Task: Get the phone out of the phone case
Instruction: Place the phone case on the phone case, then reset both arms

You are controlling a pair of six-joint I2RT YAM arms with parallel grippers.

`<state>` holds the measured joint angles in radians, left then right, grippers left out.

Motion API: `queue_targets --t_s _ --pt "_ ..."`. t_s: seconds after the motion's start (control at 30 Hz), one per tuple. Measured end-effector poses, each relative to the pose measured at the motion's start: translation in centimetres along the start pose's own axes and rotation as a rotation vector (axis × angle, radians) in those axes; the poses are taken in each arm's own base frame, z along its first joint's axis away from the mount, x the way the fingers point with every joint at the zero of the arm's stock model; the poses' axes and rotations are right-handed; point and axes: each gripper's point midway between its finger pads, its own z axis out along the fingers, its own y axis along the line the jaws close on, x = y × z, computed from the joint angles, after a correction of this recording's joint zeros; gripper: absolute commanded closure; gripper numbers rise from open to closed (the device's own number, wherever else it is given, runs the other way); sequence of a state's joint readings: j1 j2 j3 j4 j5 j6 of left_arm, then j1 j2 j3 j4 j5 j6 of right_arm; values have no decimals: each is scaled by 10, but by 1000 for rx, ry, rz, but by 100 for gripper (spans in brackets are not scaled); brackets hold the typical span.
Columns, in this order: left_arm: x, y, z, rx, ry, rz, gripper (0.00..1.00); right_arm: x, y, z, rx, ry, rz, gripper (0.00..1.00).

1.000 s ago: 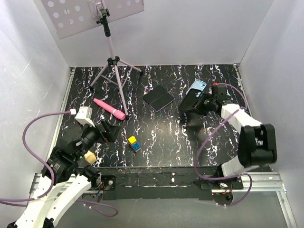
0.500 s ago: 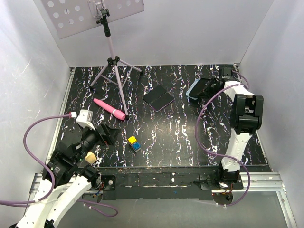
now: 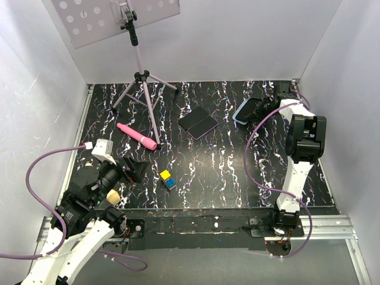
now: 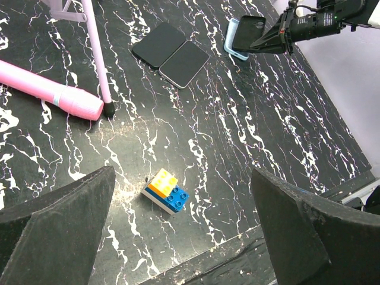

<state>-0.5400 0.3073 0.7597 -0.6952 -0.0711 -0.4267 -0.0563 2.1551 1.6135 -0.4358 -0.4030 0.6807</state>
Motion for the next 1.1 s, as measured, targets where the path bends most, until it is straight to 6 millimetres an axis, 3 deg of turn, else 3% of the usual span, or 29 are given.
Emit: queue_targets --t_s 0.1,0.13,0.2,0.33,0.53,0.77,0.9,1.1 --pt "0 0 0 0 0 0 2 1 2 1 -8 11 3 35" --pt "0 0 0 0 0 0 2 1 3 0 -10 13 0 27" --pt "0 0 0 0 0 0 2 1 2 -1 -8 16 -11 20" --pt "0 0 0 0 0 0 2 8 -3 -9 13 3 -50 16" --pt "0 0 1 -1 2 0 2 66 -16 -64 34 -52 -130 14" --pt "2 1 5 -9 17 2 2 124 -34 -108 29 -174 -258 12" --pt "3 3 7 -20 20 2 2 133 -36 -144 -12 -342 -344 12" --pt "1 6 7 -39 11 1 2 144 -18 -214 -229 -718 -476 11"
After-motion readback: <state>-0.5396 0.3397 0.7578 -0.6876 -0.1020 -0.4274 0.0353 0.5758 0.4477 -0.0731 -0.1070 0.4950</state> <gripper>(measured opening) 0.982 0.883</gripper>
